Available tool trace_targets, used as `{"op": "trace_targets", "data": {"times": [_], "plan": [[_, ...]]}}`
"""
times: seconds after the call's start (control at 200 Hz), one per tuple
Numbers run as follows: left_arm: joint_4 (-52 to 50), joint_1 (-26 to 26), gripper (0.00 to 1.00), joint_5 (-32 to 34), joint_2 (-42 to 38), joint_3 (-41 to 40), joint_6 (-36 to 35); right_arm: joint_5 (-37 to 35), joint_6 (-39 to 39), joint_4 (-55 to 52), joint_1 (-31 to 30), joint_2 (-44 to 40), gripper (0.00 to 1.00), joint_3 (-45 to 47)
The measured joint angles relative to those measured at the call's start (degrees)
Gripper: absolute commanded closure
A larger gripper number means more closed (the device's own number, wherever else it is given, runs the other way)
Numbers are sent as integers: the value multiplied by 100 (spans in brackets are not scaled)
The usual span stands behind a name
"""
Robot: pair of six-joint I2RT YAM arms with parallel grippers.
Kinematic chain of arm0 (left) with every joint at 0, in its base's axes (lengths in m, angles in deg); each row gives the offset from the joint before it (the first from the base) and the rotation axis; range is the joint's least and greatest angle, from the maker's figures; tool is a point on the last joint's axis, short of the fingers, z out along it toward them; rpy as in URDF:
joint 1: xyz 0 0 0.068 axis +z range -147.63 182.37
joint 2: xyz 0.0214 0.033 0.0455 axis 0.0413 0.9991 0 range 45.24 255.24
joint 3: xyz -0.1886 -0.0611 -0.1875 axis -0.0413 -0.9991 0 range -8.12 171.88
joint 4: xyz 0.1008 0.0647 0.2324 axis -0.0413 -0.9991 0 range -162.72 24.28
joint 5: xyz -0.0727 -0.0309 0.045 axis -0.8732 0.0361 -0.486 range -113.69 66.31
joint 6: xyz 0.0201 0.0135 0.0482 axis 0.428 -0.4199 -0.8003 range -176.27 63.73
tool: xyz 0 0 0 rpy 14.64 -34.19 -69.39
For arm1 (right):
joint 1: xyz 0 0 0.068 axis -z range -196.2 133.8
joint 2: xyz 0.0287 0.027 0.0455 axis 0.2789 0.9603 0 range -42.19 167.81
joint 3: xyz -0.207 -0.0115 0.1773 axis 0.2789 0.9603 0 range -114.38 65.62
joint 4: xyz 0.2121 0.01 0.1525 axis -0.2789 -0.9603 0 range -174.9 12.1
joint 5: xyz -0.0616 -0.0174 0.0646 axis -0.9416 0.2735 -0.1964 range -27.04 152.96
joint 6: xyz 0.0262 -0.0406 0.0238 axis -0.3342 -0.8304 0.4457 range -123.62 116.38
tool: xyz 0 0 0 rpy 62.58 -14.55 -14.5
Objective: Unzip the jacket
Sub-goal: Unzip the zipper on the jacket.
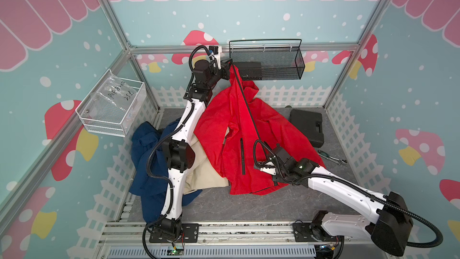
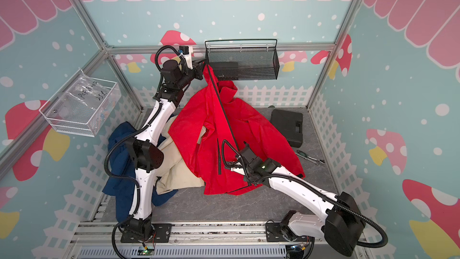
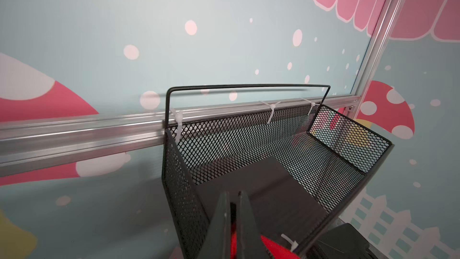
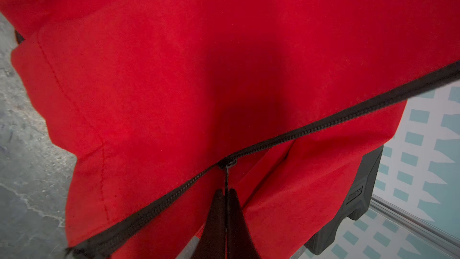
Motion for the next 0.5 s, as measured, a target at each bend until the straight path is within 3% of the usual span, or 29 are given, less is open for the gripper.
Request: {"op": "trace_targets", "data": {"times": [0.325,0.5], "plan": [[81,22,100,4,26,-4,186,4,0,-7,-63,-103,100,219],[96,81,100,52,63,4,297,-4,35,-57,-411,-483,100,627]]}}
